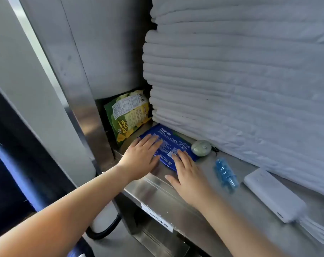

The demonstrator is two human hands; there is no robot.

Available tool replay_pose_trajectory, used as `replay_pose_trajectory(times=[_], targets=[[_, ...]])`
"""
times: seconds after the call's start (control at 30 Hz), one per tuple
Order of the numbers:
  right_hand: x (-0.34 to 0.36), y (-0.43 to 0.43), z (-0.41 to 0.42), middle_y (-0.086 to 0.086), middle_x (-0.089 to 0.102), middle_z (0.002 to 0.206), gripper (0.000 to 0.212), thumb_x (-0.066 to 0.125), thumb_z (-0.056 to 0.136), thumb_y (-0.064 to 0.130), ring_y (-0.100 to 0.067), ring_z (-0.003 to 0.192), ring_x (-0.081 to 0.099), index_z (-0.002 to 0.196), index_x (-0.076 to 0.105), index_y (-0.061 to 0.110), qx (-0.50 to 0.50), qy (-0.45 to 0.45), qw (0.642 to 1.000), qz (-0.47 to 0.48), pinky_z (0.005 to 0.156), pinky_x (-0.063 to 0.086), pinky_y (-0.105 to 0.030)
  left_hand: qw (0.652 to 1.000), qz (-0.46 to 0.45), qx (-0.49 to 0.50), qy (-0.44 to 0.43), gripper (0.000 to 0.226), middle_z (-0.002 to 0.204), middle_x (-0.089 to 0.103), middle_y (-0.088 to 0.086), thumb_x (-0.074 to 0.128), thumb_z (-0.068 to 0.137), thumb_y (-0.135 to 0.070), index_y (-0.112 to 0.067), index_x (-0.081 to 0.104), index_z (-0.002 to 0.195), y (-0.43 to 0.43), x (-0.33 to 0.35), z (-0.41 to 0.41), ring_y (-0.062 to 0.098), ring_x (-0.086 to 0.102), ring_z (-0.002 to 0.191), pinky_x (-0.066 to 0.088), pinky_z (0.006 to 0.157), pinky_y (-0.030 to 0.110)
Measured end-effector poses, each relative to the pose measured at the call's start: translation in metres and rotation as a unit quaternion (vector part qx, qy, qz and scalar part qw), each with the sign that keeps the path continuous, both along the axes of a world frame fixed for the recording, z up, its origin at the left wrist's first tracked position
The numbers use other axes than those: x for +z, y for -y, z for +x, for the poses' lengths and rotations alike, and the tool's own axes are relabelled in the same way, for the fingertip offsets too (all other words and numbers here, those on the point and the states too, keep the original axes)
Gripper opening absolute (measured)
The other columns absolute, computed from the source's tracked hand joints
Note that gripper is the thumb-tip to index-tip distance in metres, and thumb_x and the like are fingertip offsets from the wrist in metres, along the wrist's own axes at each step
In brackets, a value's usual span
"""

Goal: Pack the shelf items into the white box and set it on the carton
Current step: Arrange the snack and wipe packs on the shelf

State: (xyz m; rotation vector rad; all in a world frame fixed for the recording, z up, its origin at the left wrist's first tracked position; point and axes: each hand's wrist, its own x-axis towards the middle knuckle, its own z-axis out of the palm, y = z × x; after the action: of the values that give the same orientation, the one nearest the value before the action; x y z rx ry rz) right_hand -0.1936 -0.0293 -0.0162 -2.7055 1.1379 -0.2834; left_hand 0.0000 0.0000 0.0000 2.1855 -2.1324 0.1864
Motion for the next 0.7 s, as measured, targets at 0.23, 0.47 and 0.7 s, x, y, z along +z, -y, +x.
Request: replay_pose_trajectory(times=[0.23,0.47,0.7], targets=[[-0.003,0.025,0.020,-0.005,0.003,0.159,0.072,0.037,0.095,0.052,-0.019,0.146,-0.003,0.150,0.011,0.015,-0.003,-0.010,1.000,-0.002,0.117,0.008,-0.031,0.996,0.038,-0.078,-0.014,0.057,0.158,0.002,-0.003,0.022,0.099,-0.046,-0.024,0.010,0.150,0.039,-0.013,0.025,0.012,-0.011,0.143,-0.016,0.110,0.027],[-0.018,0.027,0.024,-0.001,0.006,0.159,0.062,0.032,0.098,0.046,-0.015,0.146,-0.001,0.150,0.013,0.018,-0.030,0.012,0.999,-0.022,0.113,0.000,-0.026,0.989,0.067,-0.104,-0.087,0.055,0.158,-0.003,-0.008,0.019,0.100,-0.044,-0.029,0.003,0.150,0.046,-0.024,0.031,0.009,-0.010,0.143,-0.012,0.113,0.029],[-0.015,0.022,0.027,0.001,0.010,0.159,0.058,0.037,0.098,0.040,-0.012,0.145,0.002,0.150,0.019,0.018,-0.042,0.028,0.999,-0.013,0.111,0.002,-0.023,0.988,0.064,-0.110,-0.091,0.057,0.158,-0.003,-0.009,0.021,0.099,-0.047,-0.029,0.003,0.150,0.037,-0.024,0.035,0.008,-0.007,0.143,-0.008,0.114,0.031]])
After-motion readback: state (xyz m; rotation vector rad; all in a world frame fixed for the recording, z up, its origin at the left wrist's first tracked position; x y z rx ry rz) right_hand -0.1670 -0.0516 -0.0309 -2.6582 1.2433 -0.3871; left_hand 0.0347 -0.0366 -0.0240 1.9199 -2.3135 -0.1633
